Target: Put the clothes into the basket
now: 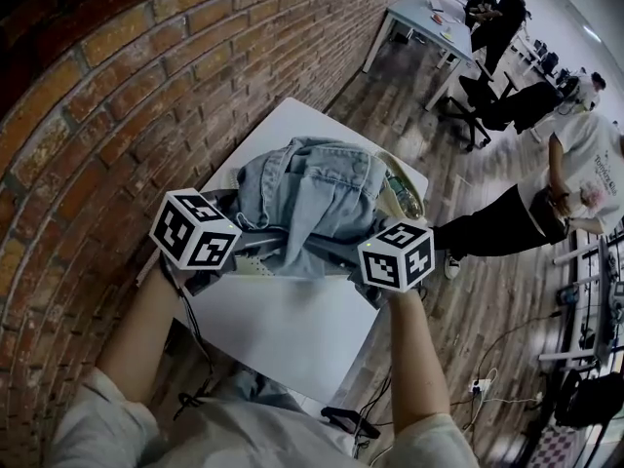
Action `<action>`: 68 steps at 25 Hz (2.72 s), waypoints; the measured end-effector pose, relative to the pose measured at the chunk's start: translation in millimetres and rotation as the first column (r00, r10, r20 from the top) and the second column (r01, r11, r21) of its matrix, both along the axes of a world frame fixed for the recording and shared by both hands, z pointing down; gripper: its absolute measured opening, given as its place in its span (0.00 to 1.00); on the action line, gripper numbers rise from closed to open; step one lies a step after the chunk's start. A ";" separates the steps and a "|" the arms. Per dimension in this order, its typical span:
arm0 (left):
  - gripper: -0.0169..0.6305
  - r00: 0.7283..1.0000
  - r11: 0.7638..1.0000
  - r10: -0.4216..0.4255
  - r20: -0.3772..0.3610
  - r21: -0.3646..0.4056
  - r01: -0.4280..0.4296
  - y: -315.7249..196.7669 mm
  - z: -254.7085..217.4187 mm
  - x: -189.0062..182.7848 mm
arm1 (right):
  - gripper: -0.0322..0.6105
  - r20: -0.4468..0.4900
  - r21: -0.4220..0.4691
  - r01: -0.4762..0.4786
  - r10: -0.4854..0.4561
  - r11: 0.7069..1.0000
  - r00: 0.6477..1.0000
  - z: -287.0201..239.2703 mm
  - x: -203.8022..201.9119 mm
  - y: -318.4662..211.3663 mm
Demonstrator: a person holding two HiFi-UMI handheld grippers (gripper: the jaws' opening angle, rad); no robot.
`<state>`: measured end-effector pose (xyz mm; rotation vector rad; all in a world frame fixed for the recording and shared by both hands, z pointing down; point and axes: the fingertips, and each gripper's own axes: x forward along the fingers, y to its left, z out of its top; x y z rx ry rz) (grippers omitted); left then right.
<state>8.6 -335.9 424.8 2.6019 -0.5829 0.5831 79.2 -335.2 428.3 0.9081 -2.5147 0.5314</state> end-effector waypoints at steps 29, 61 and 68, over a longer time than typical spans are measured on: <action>0.61 0.854 0.991 -0.068 0.517 -0.062 0.116 -35.5 134.5 -0.3 | 0.75 -0.228 -0.443 -0.318 0.237 0.838 0.944 137.9 43.3 -27.0; 0.04 0.922 0.843 -0.350 -0.166 0.375 0.387 92.0 -71.2 7.0 | 0.06 0.068 0.424 -0.398 0.410 0.814 0.910 -65.5 -0.6 96.3; 0.04 0.929 0.807 -0.327 -0.171 0.462 0.369 151.8 -106.4 3.7 | 0.06 0.100 0.505 -0.393 0.400 0.768 0.911 -104.3 -8.3 151.9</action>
